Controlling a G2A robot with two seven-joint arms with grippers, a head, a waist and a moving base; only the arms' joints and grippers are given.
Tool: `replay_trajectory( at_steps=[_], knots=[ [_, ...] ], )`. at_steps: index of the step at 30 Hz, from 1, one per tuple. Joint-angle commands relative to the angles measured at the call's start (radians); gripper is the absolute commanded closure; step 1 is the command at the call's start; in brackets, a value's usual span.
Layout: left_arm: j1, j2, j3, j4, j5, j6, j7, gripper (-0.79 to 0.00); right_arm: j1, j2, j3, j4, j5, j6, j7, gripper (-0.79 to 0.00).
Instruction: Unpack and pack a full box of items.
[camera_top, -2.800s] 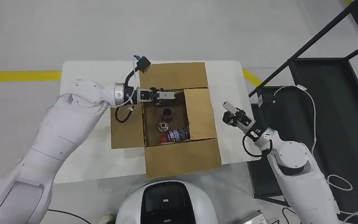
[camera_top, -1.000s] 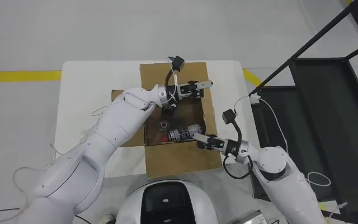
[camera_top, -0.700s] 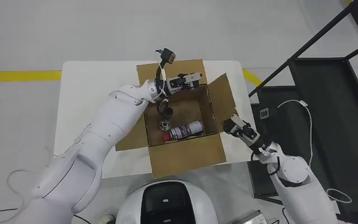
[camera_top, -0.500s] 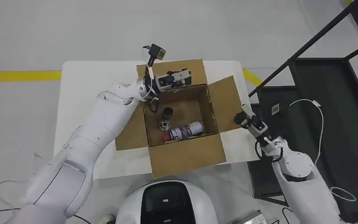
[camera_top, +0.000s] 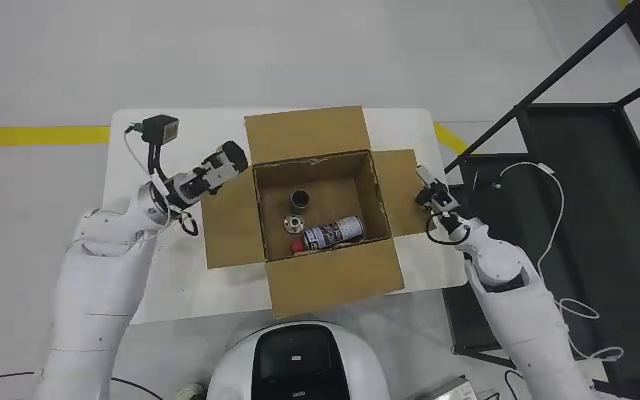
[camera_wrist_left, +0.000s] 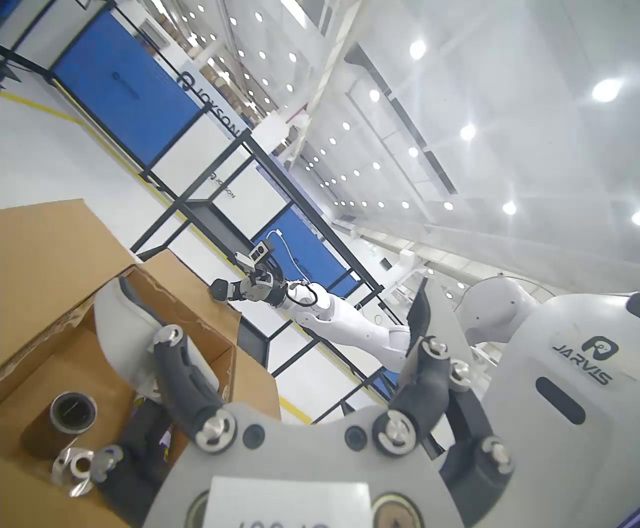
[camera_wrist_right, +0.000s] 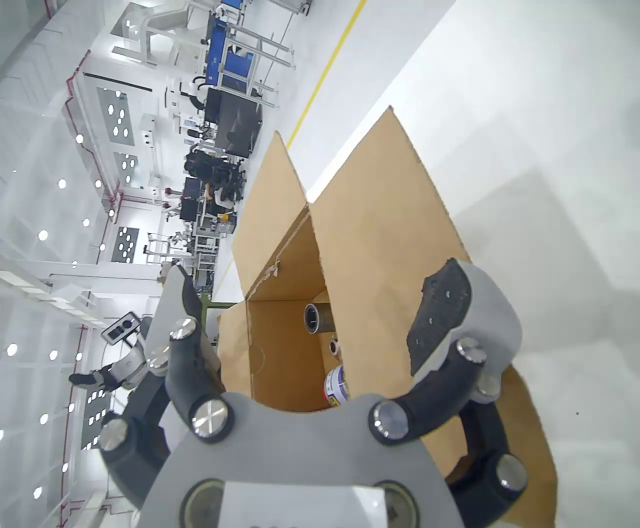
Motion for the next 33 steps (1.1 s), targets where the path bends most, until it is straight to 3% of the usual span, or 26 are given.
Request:
replay_trajectory(
  at_steps=[1, 9, 15, 22, 29, 33],
  knots=[
    [0.054, 0.01, -0.054, -0.041, -0.009, 0.017, 0.003, -0.785, 0.01, -0.003, -0.023, 0.004, -0.042, 0.021, -0.015, -0.785],
    [0.12, 0.034, -0.138, -0.073, -0.077, 0.055, -0.053, -0.785, 0.077, -0.02, -0.119, 0.036, -0.038, 0.069, 0.043, -0.785],
    [0.081, 0.052, -0.154, -0.039, -0.129, 0.125, -0.205, -0.785, 0.115, -0.031, -0.163, 0.026, 0.006, 0.116, 0.085, -0.785],
    [0.039, 0.062, -0.147, 0.004, -0.174, 0.152, -0.275, -0.785, 0.119, -0.035, -0.146, -0.005, 0.148, 0.22, 0.188, -0.785],
    [0.024, 0.064, -0.111, 0.033, -0.234, 0.141, -0.298, -0.785, 0.12, -0.033, -0.131, -0.038, 0.1, 0.198, 0.167, -0.785],
    [0.014, 0.07, -0.095, 0.032, -0.264, 0.175, -0.333, -0.785, 0.108, -0.028, -0.136, -0.147, -0.049, 0.156, 0.132, -0.785]
  ],
)
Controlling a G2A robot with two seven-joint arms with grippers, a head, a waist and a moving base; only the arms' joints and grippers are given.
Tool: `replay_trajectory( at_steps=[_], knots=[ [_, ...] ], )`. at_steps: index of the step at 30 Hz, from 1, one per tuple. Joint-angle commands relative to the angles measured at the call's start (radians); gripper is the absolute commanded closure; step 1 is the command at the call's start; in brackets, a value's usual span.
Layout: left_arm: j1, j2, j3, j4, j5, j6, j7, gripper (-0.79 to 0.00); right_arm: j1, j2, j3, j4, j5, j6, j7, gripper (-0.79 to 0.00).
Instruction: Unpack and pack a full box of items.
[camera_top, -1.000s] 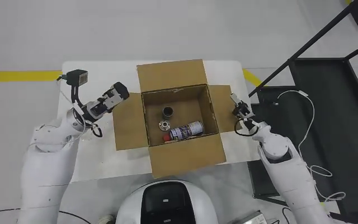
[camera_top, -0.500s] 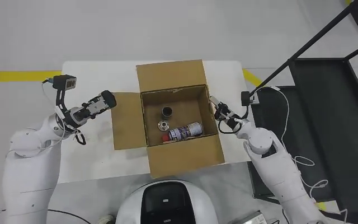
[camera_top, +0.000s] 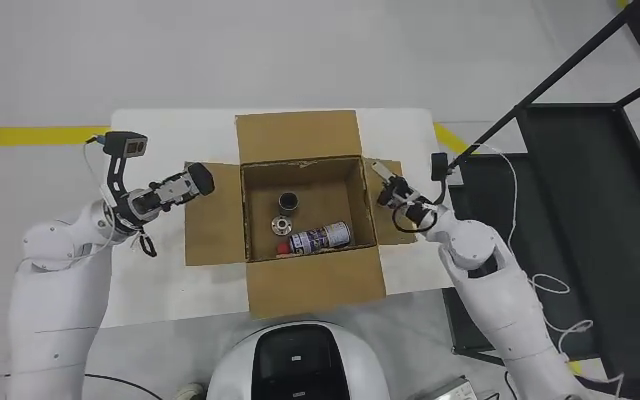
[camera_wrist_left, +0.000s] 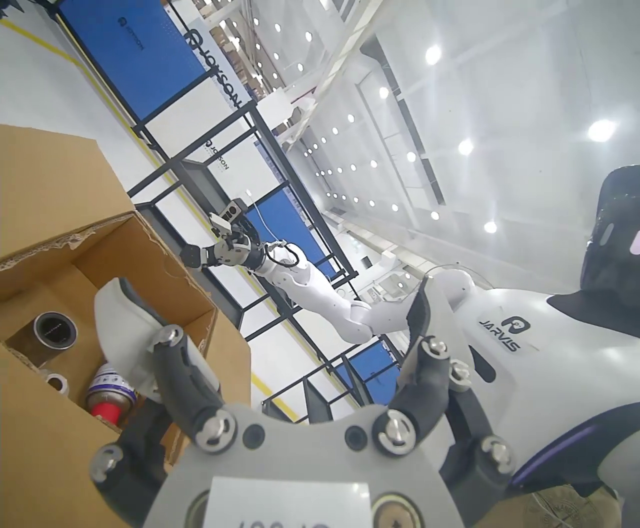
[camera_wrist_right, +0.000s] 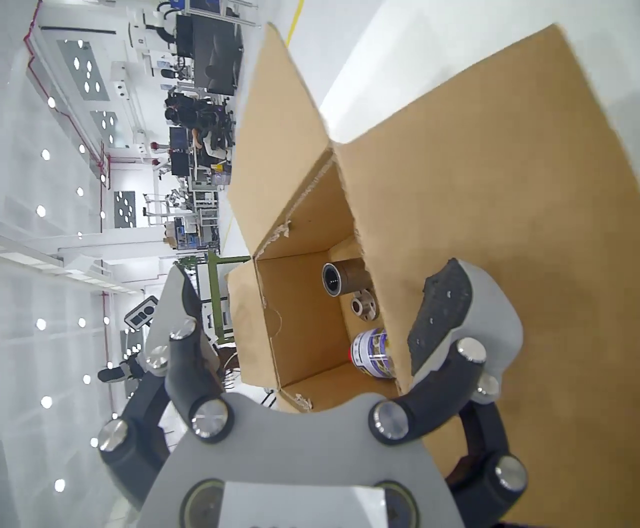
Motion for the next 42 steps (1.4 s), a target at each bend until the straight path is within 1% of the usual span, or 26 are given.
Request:
replay_trajectory(
  at_steps=[1, 3, 6, 8, 10, 11, 13, 14, 17, 30, 33, 37, 40, 42],
  knots=[
    [-0.005, 0.005, 0.004, -0.002, -0.019, 0.025, -0.025, -0.785, -0.003, 0.003, -0.01, -0.066, -0.092, -0.007, -0.001, -0.785],
    [-0.012, 0.011, 0.001, 0.002, -0.034, 0.049, -0.049, -0.785, 0.009, 0.006, -0.036, -0.12, -0.199, 0.015, 0.022, -0.785],
    [-0.028, 0.022, -0.012, 0.018, -0.037, 0.076, -0.075, -0.785, 0.066, 0.004, -0.114, -0.155, -0.33, 0.081, 0.105, -0.785],
    [-0.039, 0.03, -0.02, 0.03, -0.046, 0.096, -0.096, -0.785, 0.131, 0.0, -0.189, -0.132, -0.435, 0.19, 0.2, -0.785],
    [-0.053, 0.039, -0.031, 0.049, -0.026, 0.107, -0.107, -0.785, 0.206, -0.01, -0.276, -0.109, -0.523, 0.272, 0.26, -0.785],
    [-0.059, 0.043, -0.032, 0.057, -0.015, 0.111, -0.111, -0.785, 0.244, -0.016, -0.322, -0.09, -0.565, 0.3, 0.295, -0.785],
    [-0.07, 0.05, -0.029, 0.065, -0.013, 0.124, -0.124, -0.785, 0.309, -0.031, -0.404, -0.047, -0.629, 0.331, 0.323, -0.785],
    [-0.075, 0.054, -0.027, 0.073, -0.012, 0.13, -0.13, -0.785, 0.339, -0.04, -0.444, -0.024, -0.652, 0.338, 0.344, -0.785],
    [-0.088, 0.06, -0.027, 0.099, -0.019, 0.125, -0.124, -0.785, 0.395, -0.062, -0.515, 0.03, -0.669, 0.341, 0.348, -0.785],
    [-0.088, 0.06, -0.027, 0.099, -0.019, 0.125, -0.124, -0.785, 0.392, -0.062, -0.515, 0.031, -0.667, 0.338, 0.343, -0.785],
    [-0.088, 0.06, -0.027, 0.099, -0.019, 0.125, -0.124, -0.785, 0.404, -0.07, -0.53, 0.066, -0.683, 0.318, 0.317, -0.785],
    [-0.087, 0.06, -0.027, 0.097, -0.016, 0.125, -0.116, -0.785, 0.477, -0.101, -0.612, 0.142, -0.713, 0.283, 0.312, -0.785],
    [-0.077, 0.07, -0.069, 0.077, 0.105, 0.092, -0.015, -0.785, 0.53, -0.136, -0.678, 0.214, -0.713, 0.297, 0.281, -0.785],
    [-0.072, 0.076, -0.092, 0.078, 0.127, 0.107, 0.006, -0.785, 0.557, -0.158, -0.714, 0.266, -0.714, 0.307, 0.254, -0.785]
  ],
)
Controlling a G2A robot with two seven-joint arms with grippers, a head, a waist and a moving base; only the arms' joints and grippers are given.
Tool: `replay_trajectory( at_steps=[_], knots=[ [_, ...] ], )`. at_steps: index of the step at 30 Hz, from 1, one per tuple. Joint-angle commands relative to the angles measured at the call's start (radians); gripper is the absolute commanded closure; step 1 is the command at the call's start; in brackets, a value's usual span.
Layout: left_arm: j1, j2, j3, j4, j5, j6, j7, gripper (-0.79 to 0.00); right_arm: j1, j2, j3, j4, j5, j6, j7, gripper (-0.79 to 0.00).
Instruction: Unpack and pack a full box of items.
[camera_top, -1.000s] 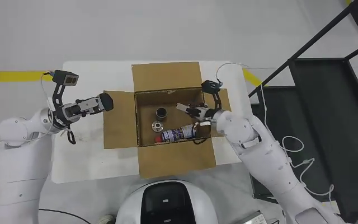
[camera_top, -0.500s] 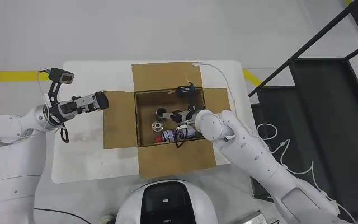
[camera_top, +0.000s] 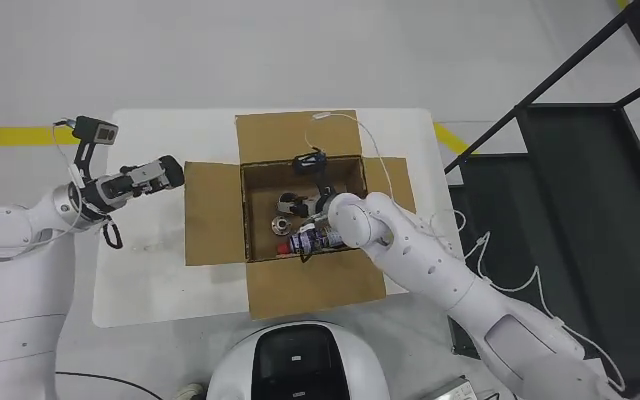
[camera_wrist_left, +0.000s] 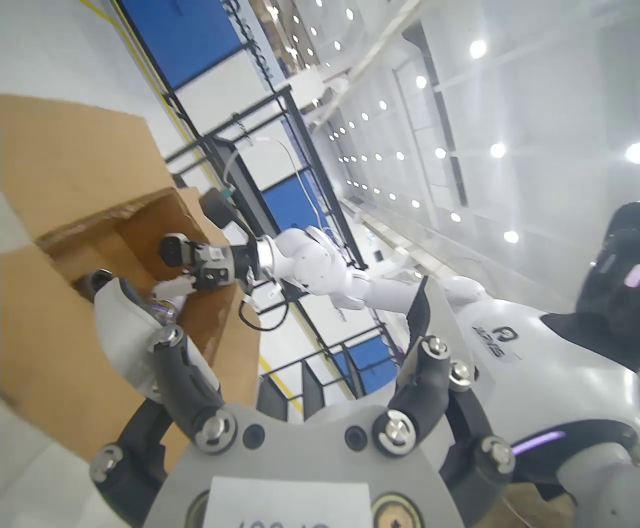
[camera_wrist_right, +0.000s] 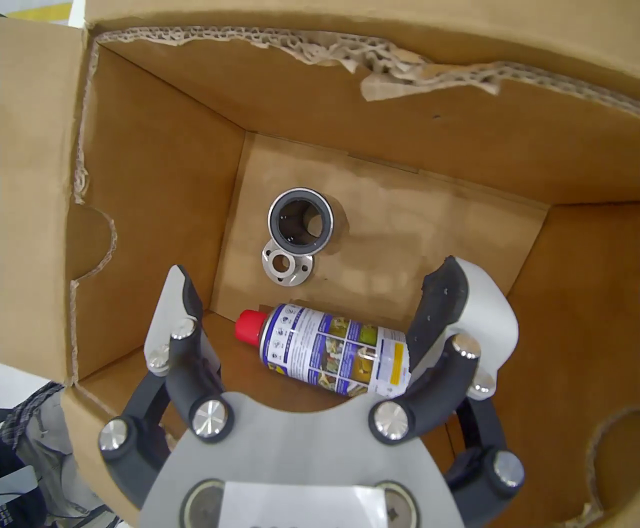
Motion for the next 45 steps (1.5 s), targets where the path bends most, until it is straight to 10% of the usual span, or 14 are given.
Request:
replay_trajectory(
  at_steps=[1, 17, 21, 24, 34, 45],
  knots=[
    [0.002, 0.007, -0.027, 0.009, 0.025, 0.013, 0.022, -0.785, 0.022, -0.021, -0.032, 0.049, 0.006, 0.007, -0.027, -0.785],
    [0.0, 0.021, -0.087, 0.055, 0.03, 0.011, 0.047, -0.785, 0.137, -0.161, -0.177, 0.311, 0.007, 0.008, -0.085, -0.785],
    [0.0, 0.021, -0.087, 0.055, 0.03, 0.011, 0.047, -0.785, 0.154, -0.19, -0.191, 0.36, 0.005, 0.021, -0.095, -0.246],
    [0.0, 0.021, -0.087, 0.055, 0.03, 0.011, 0.047, -0.785, 0.159, -0.208, -0.196, 0.386, 0.001, 0.032, -0.106, 0.0],
    [0.0, 0.021, -0.087, 0.055, 0.03, 0.011, 0.047, -0.785, 0.12, -0.213, -0.166, 0.321, -0.057, 0.087, -0.093, 0.0],
    [0.0, 0.021, -0.087, 0.055, 0.03, 0.011, 0.047, -0.785, -0.127, -0.081, 0.062, -0.177, -0.265, 0.102, 0.041, 0.0]
  ],
)
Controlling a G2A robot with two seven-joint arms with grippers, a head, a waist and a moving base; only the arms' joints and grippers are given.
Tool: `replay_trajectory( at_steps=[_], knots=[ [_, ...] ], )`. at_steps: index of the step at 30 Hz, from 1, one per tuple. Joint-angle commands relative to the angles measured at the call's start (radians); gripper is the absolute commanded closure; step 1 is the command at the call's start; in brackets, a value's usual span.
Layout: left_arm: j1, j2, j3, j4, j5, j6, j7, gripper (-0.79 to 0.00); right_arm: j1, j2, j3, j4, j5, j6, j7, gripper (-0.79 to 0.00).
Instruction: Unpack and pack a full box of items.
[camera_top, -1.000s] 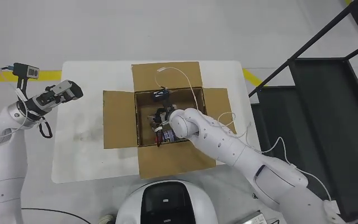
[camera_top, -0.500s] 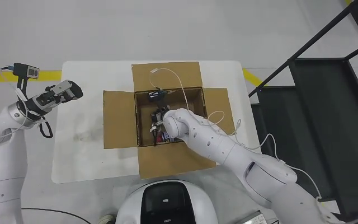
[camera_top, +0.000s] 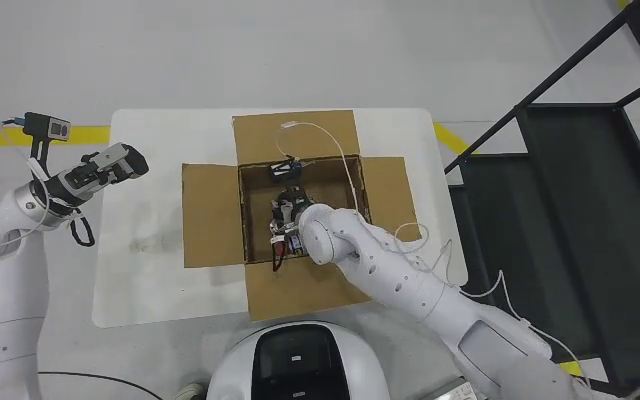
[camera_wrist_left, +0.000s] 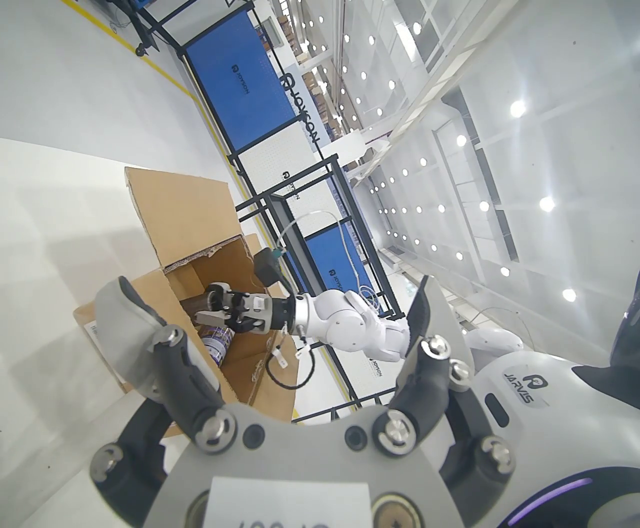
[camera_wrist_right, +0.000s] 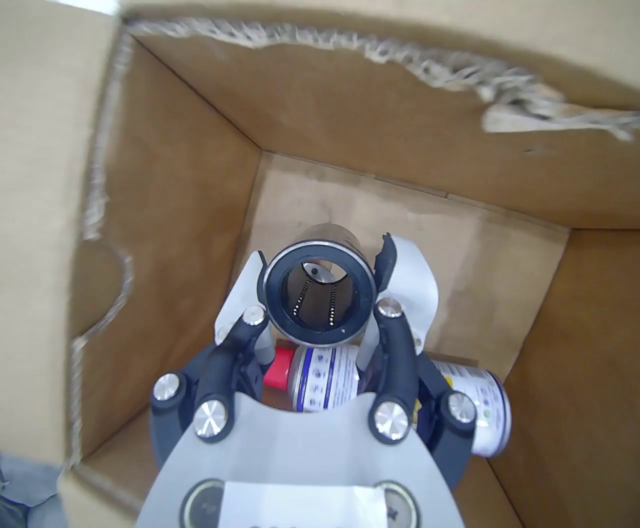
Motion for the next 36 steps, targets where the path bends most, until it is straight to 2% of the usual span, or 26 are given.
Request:
replay_trajectory(
  at_steps=[1, 8, 12, 16, 21, 25, 36],
  knots=[
    [0.0, 0.0, 0.0, 0.0, 0.0, 0.0, 0.0, -0.785, -0.069, 0.029, 0.07, -0.133, -0.023, -0.026, 0.05, 0.0],
    [0.0, 0.0, 0.0, 0.0, 0.0, 0.0, 0.0, -0.785, -0.265, 0.103, 0.325, -0.474, -0.102, -0.133, 0.177, 0.0],
    [0.0, 0.0, 0.0, 0.0, 0.0, 0.0, 0.0, -0.785, -0.335, 0.125, 0.482, -0.557, -0.074, -0.161, 0.225, 0.0],
    [0.0, 0.0, 0.0, 0.0, 0.0, 0.0, 0.0, -0.785, -0.392, 0.138, 0.632, -0.59, -0.048, -0.158, 0.221, 0.0],
    [0.0, 0.0, 0.0, 0.0, 0.0, 0.0, 0.0, -0.785, -0.414, 0.148, 0.784, -0.533, 0.002, -0.172, 0.197, 0.0],
    [0.0, 0.0, 0.0, 0.0, 0.0, 0.0, 0.0, -0.785, -0.392, 0.154, 0.879, -0.427, 0.067, -0.212, 0.156, 0.0],
    [0.0, 0.0, 0.0, 0.0, 0.0, 0.0, 0.0, -0.785, -0.249, 0.162, 0.91, -0.074, 0.092, -0.265, 0.107, 0.0]
  ],
)
